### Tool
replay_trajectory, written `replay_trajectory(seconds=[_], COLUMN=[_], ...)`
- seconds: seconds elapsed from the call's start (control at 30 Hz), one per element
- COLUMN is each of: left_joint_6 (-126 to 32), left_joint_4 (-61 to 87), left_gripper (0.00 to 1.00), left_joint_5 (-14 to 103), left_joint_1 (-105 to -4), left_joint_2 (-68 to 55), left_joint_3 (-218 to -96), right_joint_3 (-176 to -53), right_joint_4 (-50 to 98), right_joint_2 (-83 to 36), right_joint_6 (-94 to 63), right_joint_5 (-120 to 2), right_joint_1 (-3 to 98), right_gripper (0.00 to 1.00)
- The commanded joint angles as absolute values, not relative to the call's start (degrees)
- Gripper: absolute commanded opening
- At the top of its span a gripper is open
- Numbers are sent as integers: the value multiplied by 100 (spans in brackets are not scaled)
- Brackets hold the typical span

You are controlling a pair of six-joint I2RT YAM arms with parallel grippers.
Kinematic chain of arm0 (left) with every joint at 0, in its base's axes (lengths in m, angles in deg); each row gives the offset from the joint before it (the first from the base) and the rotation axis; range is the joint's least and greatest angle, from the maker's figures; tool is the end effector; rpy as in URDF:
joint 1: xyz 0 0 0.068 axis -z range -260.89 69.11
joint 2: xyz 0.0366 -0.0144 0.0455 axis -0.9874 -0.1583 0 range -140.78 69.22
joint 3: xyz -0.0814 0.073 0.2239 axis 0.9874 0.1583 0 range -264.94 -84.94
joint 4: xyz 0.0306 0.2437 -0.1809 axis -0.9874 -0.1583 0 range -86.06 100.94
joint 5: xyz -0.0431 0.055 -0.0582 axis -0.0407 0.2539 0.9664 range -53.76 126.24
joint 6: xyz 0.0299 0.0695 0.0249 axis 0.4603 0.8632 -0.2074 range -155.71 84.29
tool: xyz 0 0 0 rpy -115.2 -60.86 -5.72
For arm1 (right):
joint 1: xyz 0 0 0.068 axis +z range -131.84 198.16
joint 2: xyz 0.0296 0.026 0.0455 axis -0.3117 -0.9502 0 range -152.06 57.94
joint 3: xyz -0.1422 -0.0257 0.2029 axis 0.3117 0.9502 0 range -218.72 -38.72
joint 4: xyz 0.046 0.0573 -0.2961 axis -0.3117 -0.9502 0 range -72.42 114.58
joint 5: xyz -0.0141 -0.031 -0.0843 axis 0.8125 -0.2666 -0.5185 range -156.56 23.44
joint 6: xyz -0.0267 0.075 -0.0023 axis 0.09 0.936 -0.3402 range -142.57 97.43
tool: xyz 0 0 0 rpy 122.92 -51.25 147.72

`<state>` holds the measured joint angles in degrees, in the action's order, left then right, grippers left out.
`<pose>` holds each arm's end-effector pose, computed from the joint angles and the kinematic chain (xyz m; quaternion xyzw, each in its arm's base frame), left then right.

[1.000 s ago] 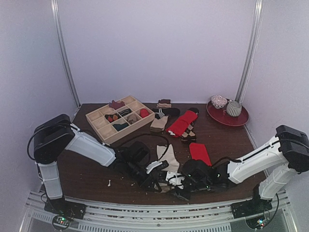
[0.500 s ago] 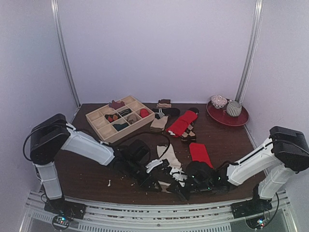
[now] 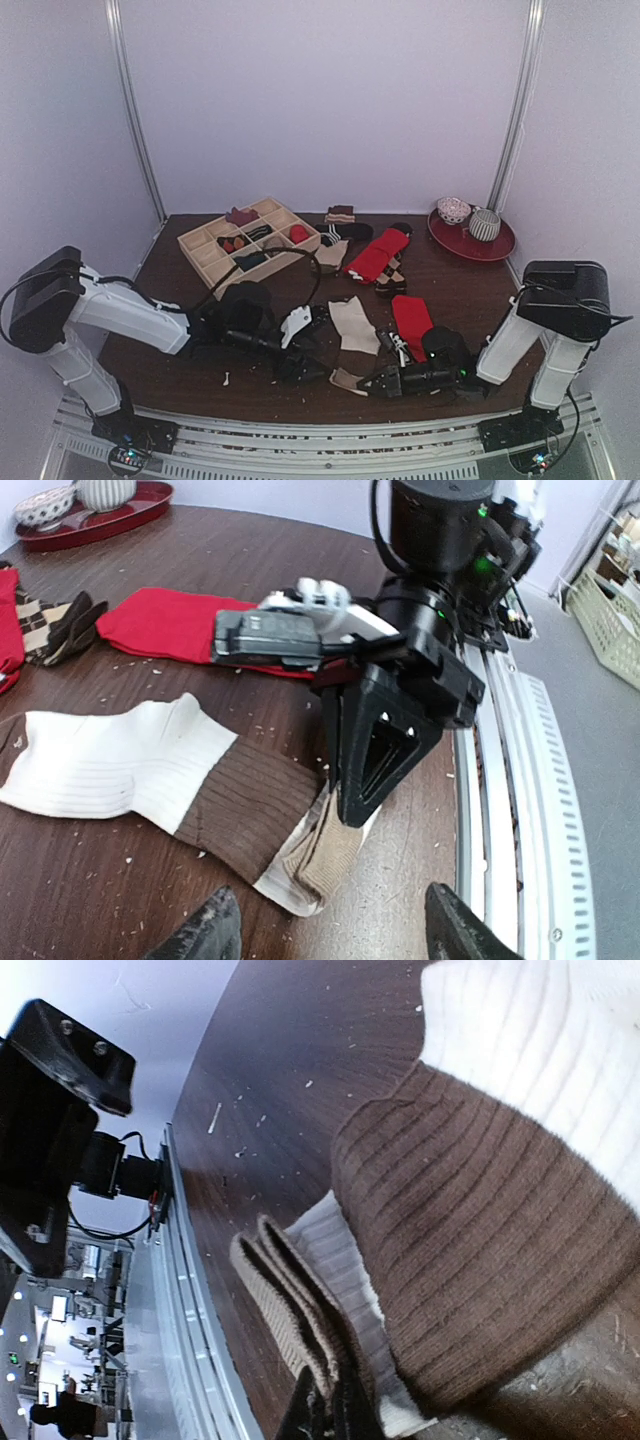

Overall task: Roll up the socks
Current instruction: Roll a pair of socks at the center of the board.

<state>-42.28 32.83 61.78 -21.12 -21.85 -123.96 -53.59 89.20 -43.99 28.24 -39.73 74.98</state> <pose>0.1599 -0.3332 0.0921 0.4771 0.7064 -0.4266 0.3023 0.1214 0.2425 0.0085 -0.1712 0.8006 0.5504 0.1637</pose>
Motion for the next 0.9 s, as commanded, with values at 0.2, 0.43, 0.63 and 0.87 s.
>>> replay_trajectory(seconds=[0.2,0.43,0.63,0.87], left_joint_6=[-2933,-2611,-2643,-2848], left_joint_4=[4114,3610,3348,3503], left_gripper=[62,59,50,42], left_joint_5=[6605,6790,6821,6723], left_joint_1=[-1953,-1836,-1805,-1805], left_joint_2=[-3119,-3738,-3941,-3985], left_joint_3=[-12609,-13127,-13092,-12837], right_joint_3=[-5023,-5080,-4979,-4925], right_joint_4=[9322,8727,8839,8869], right_joint_2=[-5144,-5044,-5042,-5051], right_joint_6=[4515,4332,4449,4492], right_joint_5=[-3443,-3606,-3650,-3725], right_joint_1=[7466,7437,7392,7376], right_gripper=[0,0,0,0])
